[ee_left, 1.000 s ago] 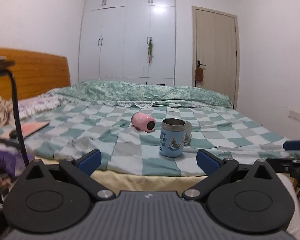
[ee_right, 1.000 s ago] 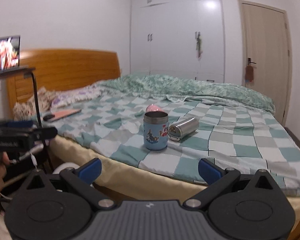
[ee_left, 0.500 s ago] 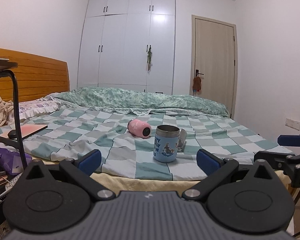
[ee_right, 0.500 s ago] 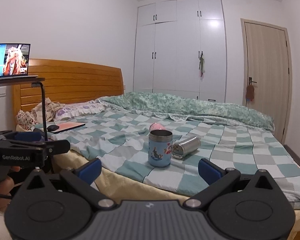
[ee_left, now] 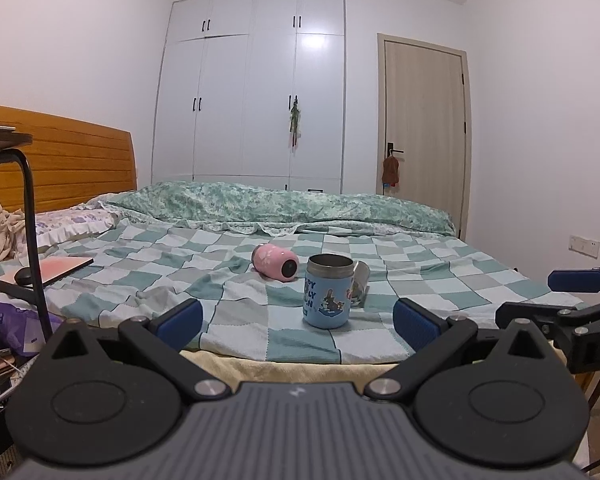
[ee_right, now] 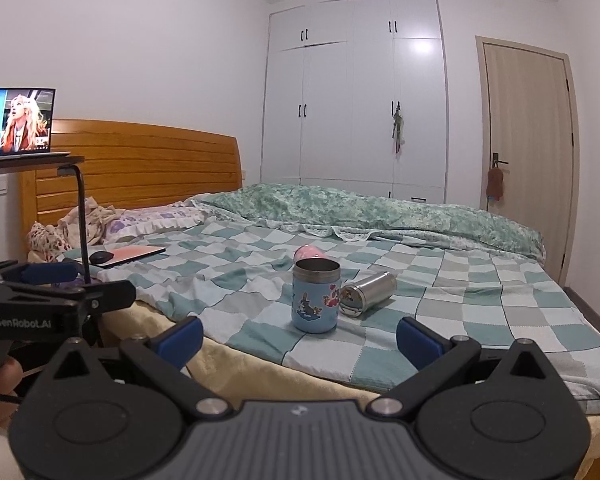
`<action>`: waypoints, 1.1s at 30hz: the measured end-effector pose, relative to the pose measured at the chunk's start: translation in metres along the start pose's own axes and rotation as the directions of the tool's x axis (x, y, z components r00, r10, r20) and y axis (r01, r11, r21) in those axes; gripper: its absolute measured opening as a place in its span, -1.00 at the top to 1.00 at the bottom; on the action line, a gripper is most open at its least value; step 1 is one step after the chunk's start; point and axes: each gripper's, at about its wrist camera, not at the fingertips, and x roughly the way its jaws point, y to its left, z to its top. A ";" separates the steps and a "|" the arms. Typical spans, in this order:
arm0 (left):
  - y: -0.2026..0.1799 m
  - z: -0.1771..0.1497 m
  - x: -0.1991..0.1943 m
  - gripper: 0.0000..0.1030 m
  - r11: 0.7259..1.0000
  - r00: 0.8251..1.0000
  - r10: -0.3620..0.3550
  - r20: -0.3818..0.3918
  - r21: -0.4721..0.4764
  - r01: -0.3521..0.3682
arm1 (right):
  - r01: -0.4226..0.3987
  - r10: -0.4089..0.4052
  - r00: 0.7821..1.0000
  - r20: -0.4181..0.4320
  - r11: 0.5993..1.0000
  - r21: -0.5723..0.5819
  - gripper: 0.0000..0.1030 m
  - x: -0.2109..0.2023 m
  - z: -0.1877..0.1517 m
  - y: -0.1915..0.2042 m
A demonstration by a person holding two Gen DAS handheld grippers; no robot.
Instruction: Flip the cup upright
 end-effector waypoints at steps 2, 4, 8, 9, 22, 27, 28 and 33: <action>0.000 0.000 0.000 -1.00 1.000 1.000 0.000 0.002 0.001 0.000 | -0.002 0.002 1.000 0.000 1.000 -0.005 -1.00 0.000 0.001 0.001; 0.000 0.000 0.000 -1.00 1.000 1.000 0.000 0.002 0.002 0.000 | -0.004 0.004 1.000 0.000 1.000 -0.007 -1.00 0.000 0.000 0.001; -0.001 0.000 0.000 -1.00 1.000 1.000 0.000 0.008 0.007 0.000 | -0.003 0.003 1.000 0.004 1.000 -0.002 -1.00 0.000 0.000 0.001; -0.001 0.000 0.000 -1.00 1.000 1.000 -0.001 0.009 0.004 0.001 | -0.001 0.001 1.000 0.005 1.000 0.002 -1.00 0.000 0.000 0.001; 0.000 -0.002 -0.001 -1.00 1.000 1.000 0.001 0.006 -0.012 -0.001 | 0.002 -0.002 1.000 0.006 1.000 0.000 -1.00 -0.002 0.001 0.001; 0.000 -0.002 -0.001 -1.00 1.000 1.000 0.002 0.006 -0.013 -0.002 | 0.003 -0.003 1.000 0.003 1.000 0.005 -1.00 -0.002 0.000 0.002; 0.000 -0.002 -0.001 -1.00 1.000 1.000 0.001 0.006 -0.014 -0.001 | 0.002 -0.002 1.000 0.002 1.000 0.004 -1.00 -0.001 0.000 0.002; 0.000 -0.002 -0.001 -1.00 1.000 1.000 -0.001 0.005 -0.013 0.001 | 0.003 -0.003 1.000 0.000 1.000 0.004 -1.00 0.000 -0.001 0.002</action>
